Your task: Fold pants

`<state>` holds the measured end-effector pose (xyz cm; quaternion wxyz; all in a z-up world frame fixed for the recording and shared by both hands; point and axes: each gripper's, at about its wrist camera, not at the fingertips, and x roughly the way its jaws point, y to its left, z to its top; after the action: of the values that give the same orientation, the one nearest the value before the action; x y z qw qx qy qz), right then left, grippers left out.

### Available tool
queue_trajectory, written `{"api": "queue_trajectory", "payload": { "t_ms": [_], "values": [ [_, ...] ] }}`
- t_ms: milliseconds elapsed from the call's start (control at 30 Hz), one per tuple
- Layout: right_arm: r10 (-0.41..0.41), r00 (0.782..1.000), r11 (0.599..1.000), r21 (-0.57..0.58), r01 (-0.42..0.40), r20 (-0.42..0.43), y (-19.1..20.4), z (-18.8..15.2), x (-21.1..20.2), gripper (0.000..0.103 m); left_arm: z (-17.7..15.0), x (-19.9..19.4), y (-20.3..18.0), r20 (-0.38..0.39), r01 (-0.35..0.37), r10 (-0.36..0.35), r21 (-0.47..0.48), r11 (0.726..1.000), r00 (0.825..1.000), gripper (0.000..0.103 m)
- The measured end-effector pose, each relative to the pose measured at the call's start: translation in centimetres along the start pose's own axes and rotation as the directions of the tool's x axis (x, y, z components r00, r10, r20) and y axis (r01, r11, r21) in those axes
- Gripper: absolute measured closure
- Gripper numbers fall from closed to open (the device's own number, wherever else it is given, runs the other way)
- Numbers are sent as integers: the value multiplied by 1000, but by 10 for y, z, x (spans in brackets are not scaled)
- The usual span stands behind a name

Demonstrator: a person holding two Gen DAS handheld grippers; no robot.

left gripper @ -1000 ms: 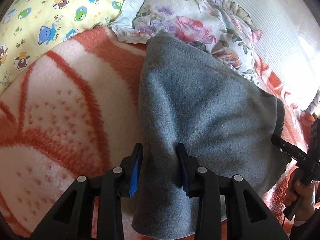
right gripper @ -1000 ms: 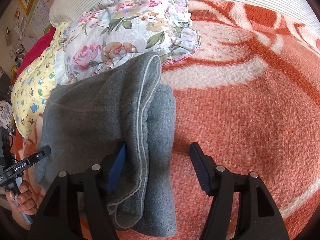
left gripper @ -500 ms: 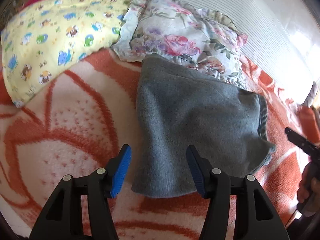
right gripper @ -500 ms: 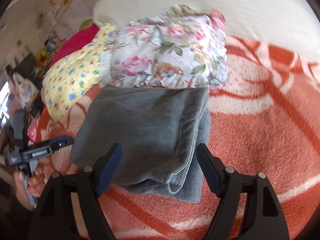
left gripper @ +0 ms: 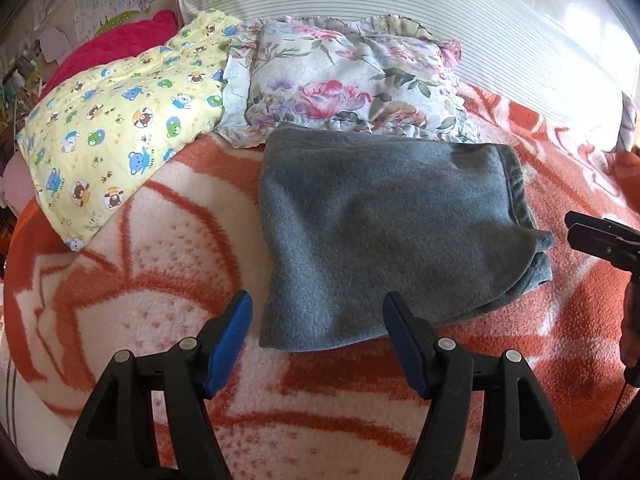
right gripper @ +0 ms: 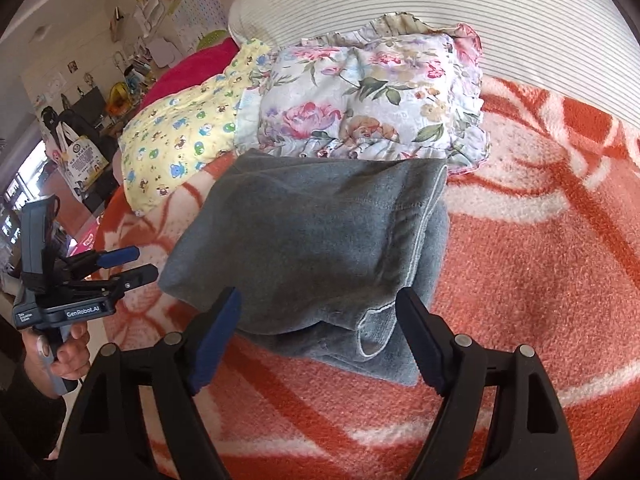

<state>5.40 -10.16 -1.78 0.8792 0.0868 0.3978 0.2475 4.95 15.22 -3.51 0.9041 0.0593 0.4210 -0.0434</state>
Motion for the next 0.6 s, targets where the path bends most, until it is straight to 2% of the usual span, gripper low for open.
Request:
{"api": "queue_trajectory", "payload": {
  "t_ms": [167, 233, 600],
  "values": [
    [35, 999, 995, -88, -35, -9, 13, -4, -6, 17, -3, -6, -1, 3, -22, 22, 6, 1000, 1000, 33],
    [43, 999, 992, -119, -45, -24, 19, -6, -5, 17, -4, -9, -3, 8, -37, 37, 15, 999, 999, 29],
    [35, 998, 990, -134, -40, -42, 19, -9, -4, 16, -8, -15, -10, -13, -70, 70, 30, 997, 997, 28]
  ]
}}
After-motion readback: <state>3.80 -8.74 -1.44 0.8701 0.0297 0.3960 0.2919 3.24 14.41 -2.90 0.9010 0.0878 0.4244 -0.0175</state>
